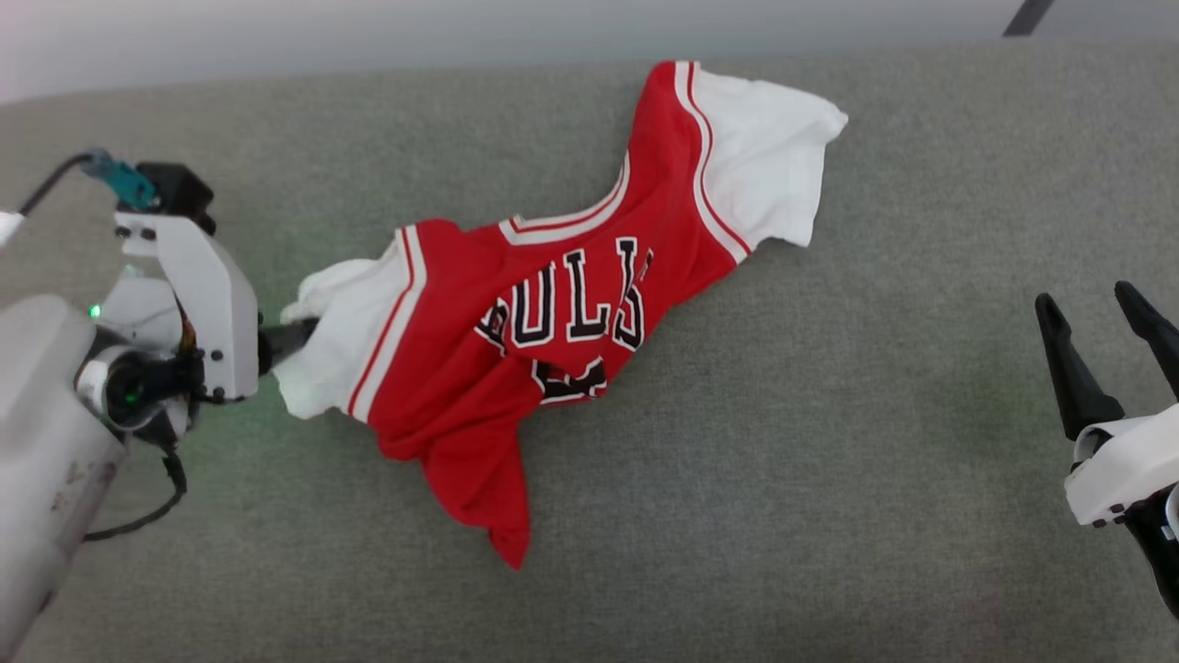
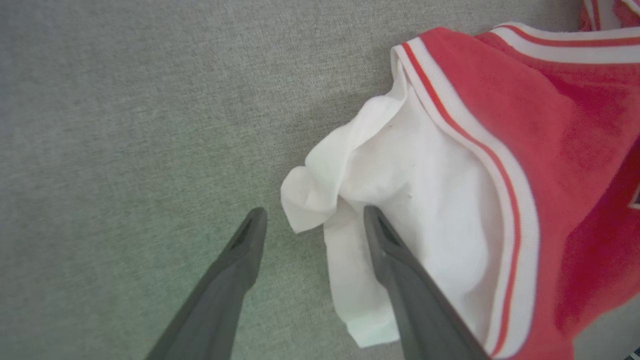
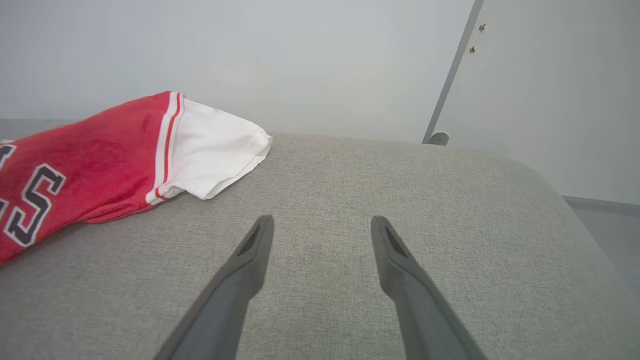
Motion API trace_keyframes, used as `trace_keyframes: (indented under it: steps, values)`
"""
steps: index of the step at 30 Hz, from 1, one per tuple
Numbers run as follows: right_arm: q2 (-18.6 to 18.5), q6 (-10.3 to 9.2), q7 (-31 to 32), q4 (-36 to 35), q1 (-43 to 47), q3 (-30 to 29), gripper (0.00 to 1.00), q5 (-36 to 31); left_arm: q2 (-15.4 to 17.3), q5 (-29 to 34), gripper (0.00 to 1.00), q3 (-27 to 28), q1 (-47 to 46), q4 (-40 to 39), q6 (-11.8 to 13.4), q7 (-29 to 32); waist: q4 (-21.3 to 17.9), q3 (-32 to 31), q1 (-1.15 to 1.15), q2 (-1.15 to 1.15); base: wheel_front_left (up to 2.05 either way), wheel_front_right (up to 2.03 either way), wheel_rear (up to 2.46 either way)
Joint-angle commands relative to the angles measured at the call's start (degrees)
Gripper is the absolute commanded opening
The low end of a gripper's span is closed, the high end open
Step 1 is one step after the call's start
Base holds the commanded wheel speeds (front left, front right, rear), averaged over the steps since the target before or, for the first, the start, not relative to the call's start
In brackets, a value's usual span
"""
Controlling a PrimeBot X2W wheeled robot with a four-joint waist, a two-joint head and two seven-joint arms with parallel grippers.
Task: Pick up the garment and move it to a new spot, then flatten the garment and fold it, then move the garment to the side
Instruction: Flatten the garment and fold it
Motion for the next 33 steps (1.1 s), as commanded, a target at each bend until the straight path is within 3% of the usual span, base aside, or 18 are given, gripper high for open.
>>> trace_keyframes:
  steps: [1,6,15,16,17,18,24,33]
  values:
    - [-0.2,-0.04,-0.4,0.0,-0.8,-0.2,1.0,-0.1,-0.1,-0.2,1.0,-0.2,-0.7,0.8,-0.2,0.4,-0.6,1.2,0.0,0.0,0.0,0.0,0.0]
    - [-0.1,-0.04,-0.2,0.4,-1.1,-0.3,1.0,-0.6,-2.0,-1.0,1.0,-1.6,-1.9,6.6,-0.1,5.0,-0.1,1.5,0.0,0.0,0.0,0.0,0.0]
    - [-0.3,-0.04,0.3,0.3,-2.0,0.3,1.0,-0.6,-5.8,-3.0,0.98,-1.9,-2.2,11.9,0.6,8.3,0.7,2.2,0.0,0.0,0.0,0.0,0.0]
    - [-0.3,-0.04,0.4,0.2,-2.1,0.5,1.0,-0.6,-6.2,-2.9,0.45,-2.0,-2.1,12.3,0.6,8.5,0.8,2.4,0.0,0.0,0.0,0.0,0.0]
    - [-0.4,-0.05,0.6,0.2,-2.4,0.6,1.0,-0.5,-6.4,-2.7,0.18,-2.3,-2.2,12.3,0.5,8.5,0.8,2.5,0.0,0.0,0.0,0.0,0.0]
    - [-0.5,-0.04,0.7,0.2,-2.7,0.9,1.0,-0.4,-6.6,-2.8,0.0,-2.1,-2.3,12.3,0.3,7.7,0.9,2.6,0.0,0.0,0.0,0.0,0.0]
    - [-2.7,-0.05,4.5,0.5,-5.3,4.3,1.0,2.1,-6.6,-1.9,0.0,-2.2,-3.7,12.4,-0.1,4.4,1.5,3.0,0.0,0.0,0.0,0.0,0.0]
    - [-8.5,-0.05,18.0,6.5,-17.0,11.3,1.0,10.6,-9.1,-1.7,0.0,-4.0,-5.9,9.3,-0.2,2.1,5.4,4.9,0.0,0.0,0.0,0.0,0.0]
